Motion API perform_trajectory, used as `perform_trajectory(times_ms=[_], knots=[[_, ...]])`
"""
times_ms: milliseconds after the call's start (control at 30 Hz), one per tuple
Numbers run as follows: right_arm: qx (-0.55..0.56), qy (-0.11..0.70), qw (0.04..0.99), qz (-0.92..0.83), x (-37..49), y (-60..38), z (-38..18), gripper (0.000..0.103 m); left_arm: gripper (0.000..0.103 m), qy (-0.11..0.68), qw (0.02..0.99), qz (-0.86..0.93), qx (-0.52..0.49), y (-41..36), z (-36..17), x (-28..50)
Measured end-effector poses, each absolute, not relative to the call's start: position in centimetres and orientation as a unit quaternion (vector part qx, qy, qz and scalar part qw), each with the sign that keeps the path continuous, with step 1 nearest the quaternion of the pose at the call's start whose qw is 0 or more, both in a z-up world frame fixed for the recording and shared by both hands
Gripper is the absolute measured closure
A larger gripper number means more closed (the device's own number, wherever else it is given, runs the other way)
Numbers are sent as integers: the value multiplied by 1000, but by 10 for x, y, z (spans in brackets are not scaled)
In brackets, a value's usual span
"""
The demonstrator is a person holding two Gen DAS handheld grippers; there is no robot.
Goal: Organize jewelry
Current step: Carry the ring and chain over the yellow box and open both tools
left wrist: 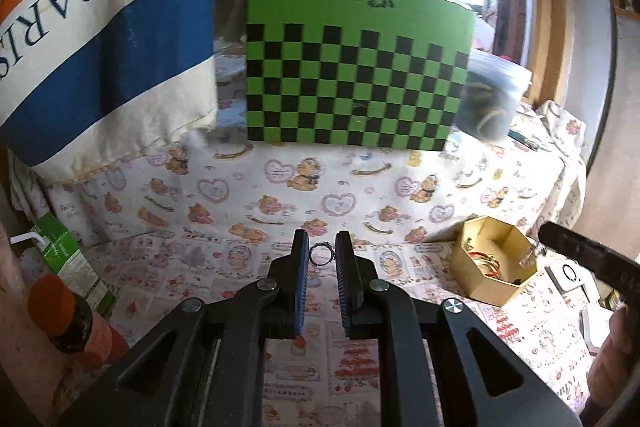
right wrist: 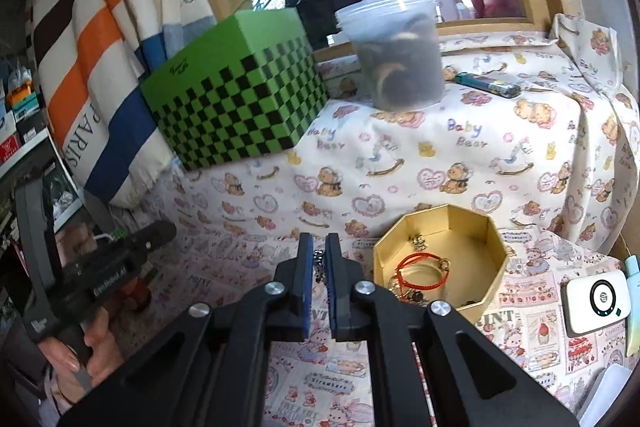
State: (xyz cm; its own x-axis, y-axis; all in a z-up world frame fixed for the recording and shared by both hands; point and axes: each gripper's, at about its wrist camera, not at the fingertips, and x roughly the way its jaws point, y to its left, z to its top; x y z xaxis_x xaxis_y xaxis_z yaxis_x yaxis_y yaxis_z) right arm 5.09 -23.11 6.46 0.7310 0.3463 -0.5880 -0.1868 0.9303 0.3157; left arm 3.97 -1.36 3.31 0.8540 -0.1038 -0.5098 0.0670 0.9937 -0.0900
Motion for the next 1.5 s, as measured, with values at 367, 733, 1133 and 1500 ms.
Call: perform_trajectory(times_ms=[367, 733, 1133, 1500], knots=[[176, 337, 921, 81, 65, -288, 58, 98, 90, 339, 922, -187, -19, -100, 24, 68], [254, 401, 879, 40, 88, -337, 12, 97, 90, 417, 878, -231, -40, -173, -9, 126], [266, 398, 877, 31, 89, -346, 7, 97, 66, 404, 876, -261, -30, -188, -11, 132], [226, 372, 900, 29, 79, -330, 30, 90, 50, 309, 931, -194, 13, -151, 27, 96]])
